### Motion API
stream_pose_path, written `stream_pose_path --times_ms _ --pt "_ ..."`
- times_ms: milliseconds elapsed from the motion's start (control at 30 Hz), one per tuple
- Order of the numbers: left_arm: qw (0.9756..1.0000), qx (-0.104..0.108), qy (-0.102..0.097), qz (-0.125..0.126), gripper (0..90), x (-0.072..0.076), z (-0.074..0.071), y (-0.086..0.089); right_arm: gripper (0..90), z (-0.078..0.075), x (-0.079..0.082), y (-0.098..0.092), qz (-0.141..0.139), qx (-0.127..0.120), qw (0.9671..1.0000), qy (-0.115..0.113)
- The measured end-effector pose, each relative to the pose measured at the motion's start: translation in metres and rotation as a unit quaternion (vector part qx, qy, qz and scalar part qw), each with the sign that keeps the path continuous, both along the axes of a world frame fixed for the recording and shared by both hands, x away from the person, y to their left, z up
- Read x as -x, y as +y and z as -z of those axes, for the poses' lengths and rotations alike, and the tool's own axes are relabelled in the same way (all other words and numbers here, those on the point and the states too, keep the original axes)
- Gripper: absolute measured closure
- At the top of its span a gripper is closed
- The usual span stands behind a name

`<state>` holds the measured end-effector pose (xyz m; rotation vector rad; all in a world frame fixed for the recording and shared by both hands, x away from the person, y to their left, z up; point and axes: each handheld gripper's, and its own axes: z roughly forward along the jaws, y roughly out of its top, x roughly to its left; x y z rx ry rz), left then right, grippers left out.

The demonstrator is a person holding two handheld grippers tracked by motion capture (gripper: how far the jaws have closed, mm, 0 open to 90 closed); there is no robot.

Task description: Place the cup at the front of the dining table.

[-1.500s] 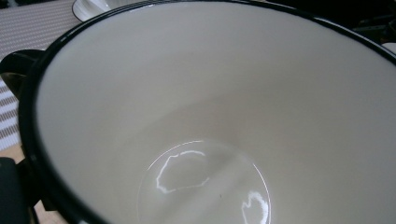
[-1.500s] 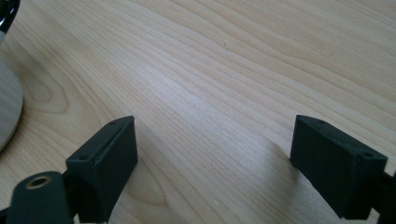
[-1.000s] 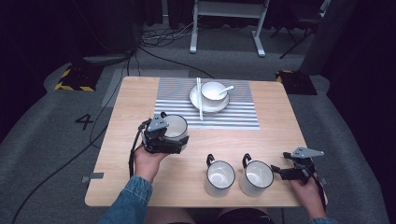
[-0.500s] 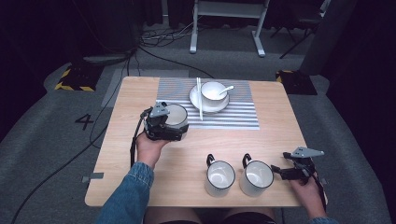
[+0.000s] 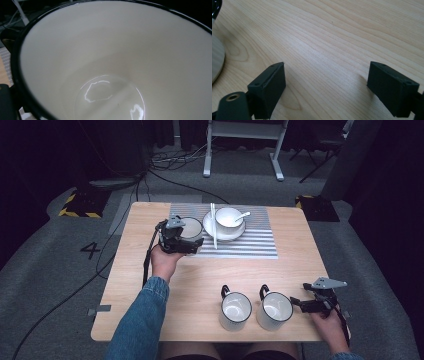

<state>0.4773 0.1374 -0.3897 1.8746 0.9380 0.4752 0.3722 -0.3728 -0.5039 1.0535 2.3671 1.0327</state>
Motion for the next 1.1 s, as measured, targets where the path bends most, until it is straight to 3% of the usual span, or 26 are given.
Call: stream_pose_path --times_ms 100,133,367,433,500,600,767,900,933,1000,1067,1100 --pt "0.9996 0.023 -0.011 -0.011 3.2 -0.009 0.0 0.001 15.2 0.0 0.0 0.0 0.0 0.0 1.0 0.0" --pt "0.9994 0.023 -0.019 -0.015 3.2 -0.014 -0.001 0.0 15.2 0.0 0.0 0.0 0.0 0.0 1.0 0.0" --pt "0.9995 0.013 -0.006 -0.028 3.2 -0.037 0.003 0.0 15.2 0.0 0.0 0.0 0.0 -0.001 1.0 -0.001" --pt "0.999 0.02 0.023 -0.034 3.2 -0.048 0.011 0.001 15.3 0.0 0.0 0.0 0.001 0.0 1.0 0.0" --pt "0.9989 0.017 0.018 -0.04 3.2 -0.052 0.014 0.002 15.3 0.0 0.0 0.0 0.004 0.0 1.0 0.0" --pt "0.9979 0.022 0.035 -0.049 3.2 -0.061 0.023 0.002 15.3 0.0 0.0 0.0 0.007 0.0 1.0 0.0" --pt "0.9969 -0.009 0.053 -0.058 3.2 -0.078 0.034 -0.004 15.2 0.0 0.0 0.0 0.007 -0.001 1.0 0.0" --pt "0.9961 0.0 0.064 -0.062 3.2 -0.084 0.041 -0.004 15.2 0.0 0.0 0.0 0.01 -0.001 0.9999 0.0" --pt "0.9957 0.008 0.069 -0.062 3.2 -0.087 0.045 -0.004 15.2 0.0 0.0 0.0 0.011 -0.001 0.9999 0.0" --pt "0.996 0.003 0.068 -0.059 3.2 -0.089 0.047 -0.004 15.2 0.0 0.0 0.0 0.011 -0.001 0.9999 0.0" --pt "0.9963 -0.009 0.079 -0.032 3.2 -0.09 0.052 -0.006 15.2 0.0 0.0 0.0 0.01 0.0 0.9999 0.0" --pt "0.9963 -0.009 0.079 -0.032 3.2 -0.09 0.052 -0.006 15.2 0.0 0.0 0.0 0.01 0.0 0.9999 0.0"
